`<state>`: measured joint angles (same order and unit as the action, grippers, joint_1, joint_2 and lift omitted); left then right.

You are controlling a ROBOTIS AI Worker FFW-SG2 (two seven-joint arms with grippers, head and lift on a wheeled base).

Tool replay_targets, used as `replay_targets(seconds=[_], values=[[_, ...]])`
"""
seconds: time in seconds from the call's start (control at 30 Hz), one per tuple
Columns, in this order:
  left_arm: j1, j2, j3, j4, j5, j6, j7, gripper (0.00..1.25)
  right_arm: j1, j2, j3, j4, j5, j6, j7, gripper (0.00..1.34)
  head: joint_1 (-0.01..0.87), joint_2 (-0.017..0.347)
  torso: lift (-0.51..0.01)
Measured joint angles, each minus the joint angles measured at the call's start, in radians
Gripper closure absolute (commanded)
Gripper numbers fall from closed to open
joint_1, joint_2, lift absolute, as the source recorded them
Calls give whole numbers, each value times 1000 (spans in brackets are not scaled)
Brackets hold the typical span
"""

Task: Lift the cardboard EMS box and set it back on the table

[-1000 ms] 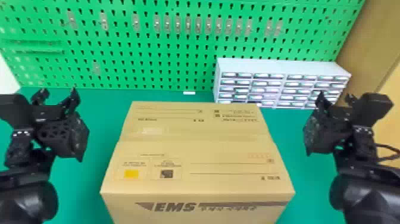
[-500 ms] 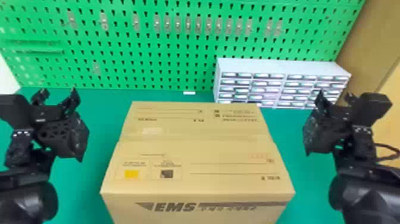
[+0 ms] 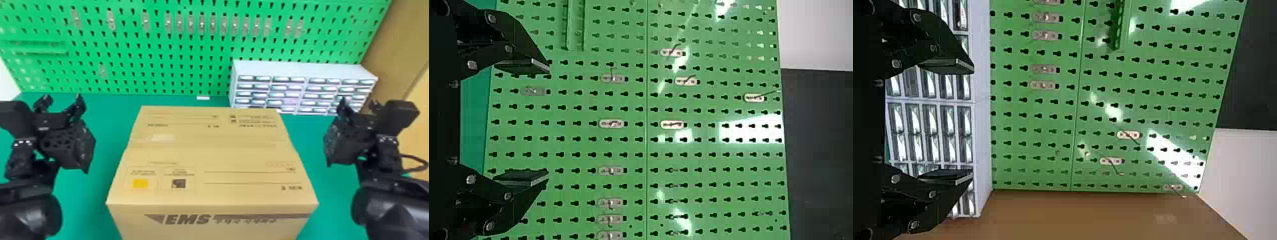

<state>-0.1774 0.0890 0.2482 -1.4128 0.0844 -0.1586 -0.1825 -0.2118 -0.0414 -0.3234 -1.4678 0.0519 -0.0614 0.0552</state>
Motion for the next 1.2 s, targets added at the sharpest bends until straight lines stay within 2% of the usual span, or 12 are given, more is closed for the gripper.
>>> replay_targets(seconds=[1.2], values=[[0,0,2,0,0,0,0,496,-3,1,10,7,1,0,0,510,678,-15,-75]])
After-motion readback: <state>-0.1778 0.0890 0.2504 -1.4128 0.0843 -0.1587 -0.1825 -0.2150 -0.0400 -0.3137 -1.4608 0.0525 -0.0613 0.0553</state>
